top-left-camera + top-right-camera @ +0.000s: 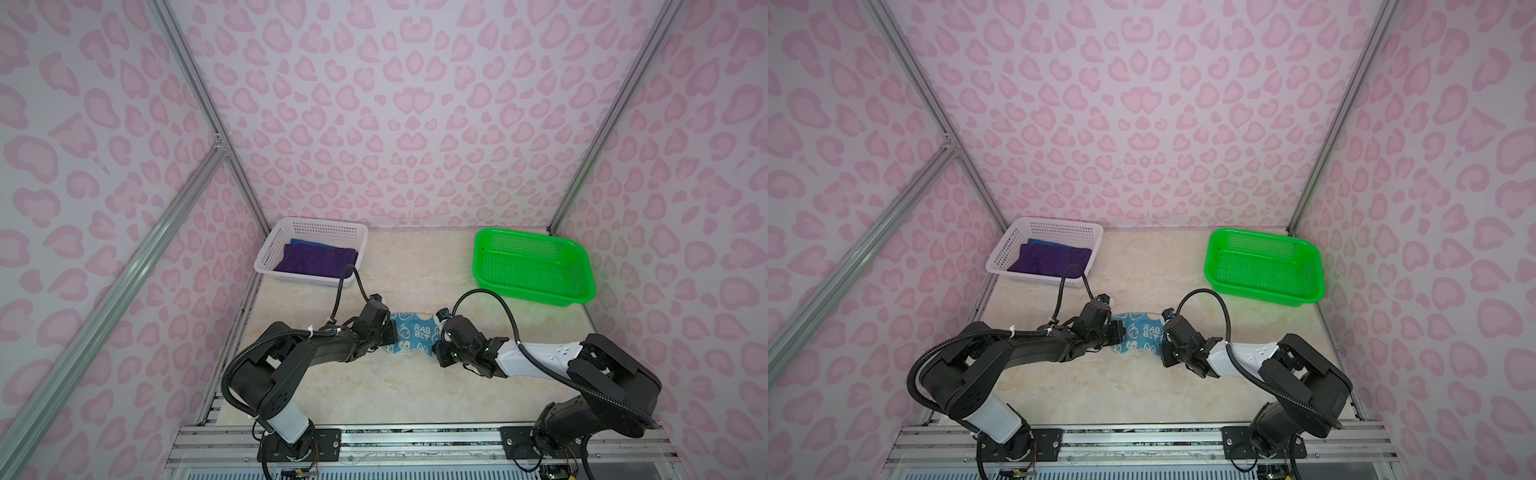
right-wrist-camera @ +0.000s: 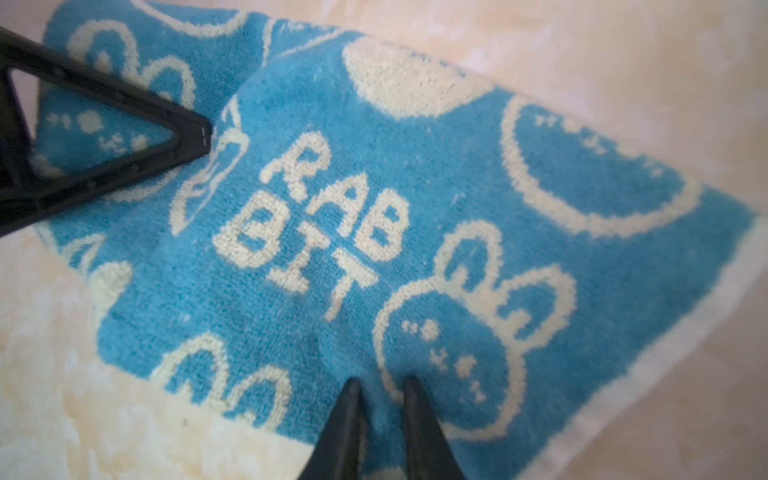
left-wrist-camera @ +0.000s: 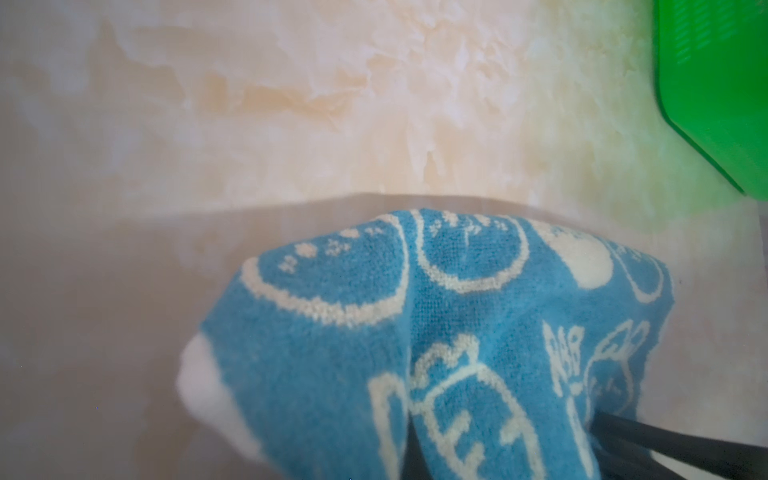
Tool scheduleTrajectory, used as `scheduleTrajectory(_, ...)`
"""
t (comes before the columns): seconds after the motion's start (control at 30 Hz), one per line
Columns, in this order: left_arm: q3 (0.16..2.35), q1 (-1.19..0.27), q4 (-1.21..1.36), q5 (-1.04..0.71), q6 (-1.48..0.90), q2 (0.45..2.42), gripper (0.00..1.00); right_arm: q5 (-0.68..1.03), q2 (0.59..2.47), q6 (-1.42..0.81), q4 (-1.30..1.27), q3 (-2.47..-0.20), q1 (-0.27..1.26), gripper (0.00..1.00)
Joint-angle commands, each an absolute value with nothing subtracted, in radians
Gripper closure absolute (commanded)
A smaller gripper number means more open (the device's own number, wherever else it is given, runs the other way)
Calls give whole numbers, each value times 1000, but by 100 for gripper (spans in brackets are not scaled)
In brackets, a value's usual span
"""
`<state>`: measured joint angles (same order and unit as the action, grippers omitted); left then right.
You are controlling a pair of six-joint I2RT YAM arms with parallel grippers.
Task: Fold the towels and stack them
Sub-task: 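Carry the towel to the white basket with the left gripper while the right withdraws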
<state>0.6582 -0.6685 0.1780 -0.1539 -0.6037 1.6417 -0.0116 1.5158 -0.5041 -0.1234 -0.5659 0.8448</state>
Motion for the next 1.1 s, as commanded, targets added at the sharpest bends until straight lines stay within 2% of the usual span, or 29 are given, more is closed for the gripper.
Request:
scheduleTrajectory(0.0, 697, -670, -62, -120, -565, 1631, 97, -29, 1512, -504, 4, -544, 845, 74)
scheduleTrajectory(0.17, 859, -668, -235, 14, -440, 1617, 97, -87, 1397, -461, 41, -543, 815, 50)
scheduleTrajectory(0.27, 974, -664, -324, 69, -356, 1641, 97, -134, 1315, -425, 84, -549, 785, 45)
scheduleTrajectory(0.43, 1201, -649, -436, 178, -213, 1723, 97, -224, 1205, -383, 112, -540, 761, 44)
scheduleTrajectory(0.6, 1444, -609, -546, 207, -75, 1830, 97, -241, 1190, -367, 83, -511, 760, 44)
scheduleTrajectory(0.8, 1731, -500, -673, 153, 10, 1935, 97, -210, 1261, -361, 75, -518, 760, 44)
scheduleTrajectory(1.07, 1964, -300, -799, -7, 52, 2028, 97, -162, 1372, -366, 19, -537, 761, 44)
